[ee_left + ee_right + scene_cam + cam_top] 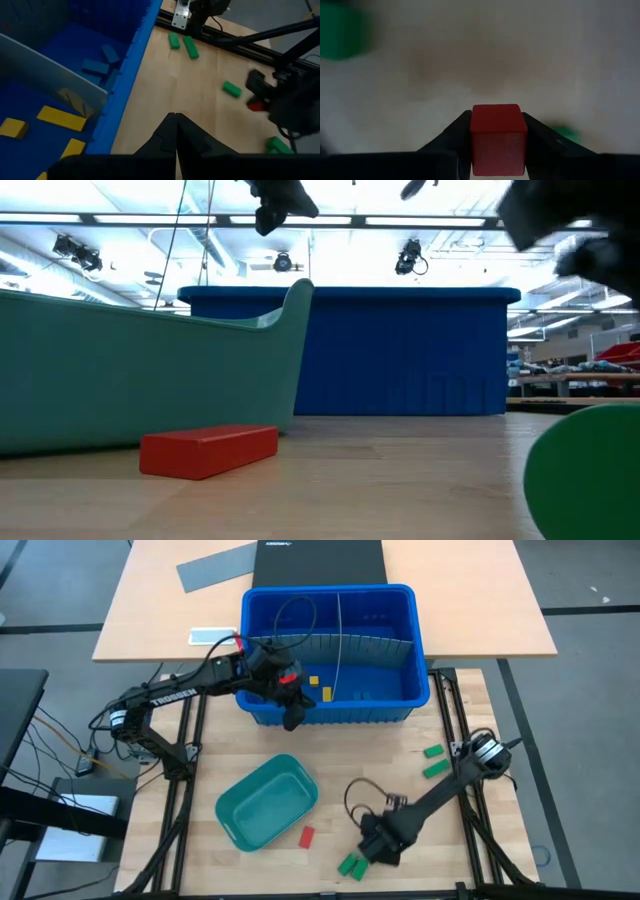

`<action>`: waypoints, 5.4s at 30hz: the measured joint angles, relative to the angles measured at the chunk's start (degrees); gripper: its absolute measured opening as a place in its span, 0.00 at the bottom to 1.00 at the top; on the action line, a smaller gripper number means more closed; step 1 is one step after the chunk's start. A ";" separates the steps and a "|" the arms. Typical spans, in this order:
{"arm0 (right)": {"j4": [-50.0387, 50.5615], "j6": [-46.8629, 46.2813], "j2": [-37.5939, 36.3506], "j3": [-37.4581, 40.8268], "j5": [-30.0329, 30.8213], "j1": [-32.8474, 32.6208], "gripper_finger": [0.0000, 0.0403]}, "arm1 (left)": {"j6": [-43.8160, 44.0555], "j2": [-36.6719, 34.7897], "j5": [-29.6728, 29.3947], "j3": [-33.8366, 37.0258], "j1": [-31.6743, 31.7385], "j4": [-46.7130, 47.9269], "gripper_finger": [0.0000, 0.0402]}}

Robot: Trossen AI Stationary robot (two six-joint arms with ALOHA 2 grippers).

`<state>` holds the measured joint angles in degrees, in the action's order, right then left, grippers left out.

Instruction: Sort Items/Unsort Items

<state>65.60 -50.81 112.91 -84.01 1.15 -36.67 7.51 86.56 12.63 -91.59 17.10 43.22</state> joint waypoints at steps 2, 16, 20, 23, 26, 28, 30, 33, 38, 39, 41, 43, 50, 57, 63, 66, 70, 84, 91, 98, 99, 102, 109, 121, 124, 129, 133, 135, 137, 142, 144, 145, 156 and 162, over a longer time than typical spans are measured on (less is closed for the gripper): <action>3.60 1.45 -1.70 0.12 3.24 1.40 0.31 | 0.21 0.00 0.08 0.00 -0.39 -0.10 0.01; 11.92 10.96 -23.66 0.05 27.07 26.17 0.31 | -1.44 0.00 1.63 0.00 -0.72 0.20 0.01; 4.69 14.94 -30.33 0.03 29.68 39.56 0.31 | -1.47 0.00 1.59 0.00 -0.69 -0.41 0.01; -5.93 20.94 -33.36 0.03 29.32 50.65 0.31 | -1.51 0.00 0.99 0.00 -0.72 -2.31 0.01; -19.04 27.31 -33.91 0.01 27.13 60.94 0.31 | -2.82 0.00 0.82 0.00 -0.72 -5.77 0.01; -27.13 30.64 -33.05 0.01 22.87 67.22 0.31 | -2.67 0.00 -0.14 0.00 -0.72 -8.34 0.01; -33.29 31.63 -31.37 -0.04 18.29 73.01 0.31 | -1.10 0.00 -1.95 0.00 -0.72 -10.15 0.01; -37.77 31.39 -27.89 -0.06 13.35 80.24 0.31 | 2.07 0.00 -4.51 0.00 -0.72 -11.26 0.01; -38.91 32.64 -22.14 -0.04 6.77 86.58 0.31 | 7.06 0.00 -6.07 0.00 -0.73 -10.15 0.01; -38.69 33.04 -21.24 -0.03 5.31 87.19 0.31 | 8.21 0.00 -5.89 0.00 -0.90 -9.75 0.01; -38.38 33.08 -19.91 0.01 3.54 88.14 0.32 | 10.69 0.00 -4.54 0.00 -1.22 -8.78 0.01; -38.32 33.02 -19.34 0.01 3.04 88.65 0.41 | 12.55 -0.03 -1.29 0.00 -1.94 -7.63 0.01; -39.17 41.30 -21.23 0.01 2.03 88.66 0.85 | 15.93 -1.69 4.56 -0.09 -9.02 -3.07 0.01; -38.84 45.46 -27.46 0.01 2.07 88.82 0.83 | 25.08 -1.84 1.59 -0.11 -21.76 -1.28 0.01; -38.57 46.50 -33.01 0.01 2.07 88.61 0.52 | 33.78 0.73 -4.42 -0.11 -32.28 -1.90 0.01; -38.53 47.74 -35.29 0.01 2.08 88.02 0.31 | 38.69 3.69 -4.76 -0.11 -36.83 -1.39 0.01; -38.36 48.84 -37.24 -0.01 1.62 87.05 0.08 | 43.46 9.37 -3.43 -0.11 -41.33 -1.35 0.01; -34.43 51.46 -38.85 -0.02 0.67 86.61 0.01 | 57.82 19.21 -11.80 -0.07 -44.90 12.02 0.01; -33.29 52.99 -39.00 -0.02 0.67 86.61 0.01 | 57.19 19.19 -11.70 -0.07 -43.66 12.39 0.01; -33.18 53.56 -39.11 -0.04 0.67 86.61 0.01 | 53.60 22.22 -11.24 -0.04 -43.84 8.33 0.01; -33.22 53.76 -39.11 -0.04 0.67 86.61 0.00 | 54.47 23.11 -11.42 0.07 -43.82 10.30 0.01; -33.10 54.08 -39.11 -0.04 0.67 86.58 0.01 | 56.74 24.72 -13.60 0.11 -43.39 12.17 0.01; -32.32 54.98 -39.11 -0.04 0.65 86.58 0.00 | 58.06 26.40 -14.32 0.05 -42.40 11.47 0.01; -31.40 54.98 -39.15 -0.04 0.67 86.58 0.00 | 68.87 20.57 -17.88 0.02 -41.04 16.62 0.00; -31.21 54.98 -39.54 -0.04 0.65 86.58 0.00 | 72.65 19.74 -18.71 0.00 -41.04 14.22 0.00; -31.30 54.98 -40.47 -0.04 0.66 86.58 0.00 | 79.82 20.42 -14.78 -0.02 -41.76 0.99 0.01; -31.24 54.92 -41.31 -0.04 0.60 86.58 0.00 | 84.74 21.53 -12.67 0.00 -42.53 -3.20 0.05; -30.70 54.06 -41.71 -0.04 0.27 86.55 0.00 | 86.79 21.57 -12.41 0.00 -43.03 -2.89 0.09; -30.57 52.68 -42.38 -0.04 0.06 86.28 0.00 | 87.67 21.58 -11.96 0.00 -43.50 -2.06 0.14; -30.13 52.21 -44.57 -0.04 0.02 85.77 0.00 | 87.42 22.89 -8.53 0.01 -43.76 0.41 0.28; -29.56 52.20 -45.67 -0.04 0.02 85.40 0.00 | 87.40 23.25 -8.45 0.00 -43.73 0.39 0.33; -29.37 52.20 -46.30 -0.04 0.02 85.20 0.00 | 87.41 23.70 -8.65 0.00 -43.73 0.40 0.36; -28.81 52.37 -51.38 -0.06 0.01 83.92 0.00 | 88.46 30.88 -9.97 0.00 -43.44 2.31 0.53; -28.70 54.10 -51.41 -0.04 -0.01 83.92 0.00 | 90.62 34.07 -9.02 -0.07 -42.90 1.52 0.57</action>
<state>36.91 3.29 61.49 -84.05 1.14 47.24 98.13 120.64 3.61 -91.66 -25.80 44.74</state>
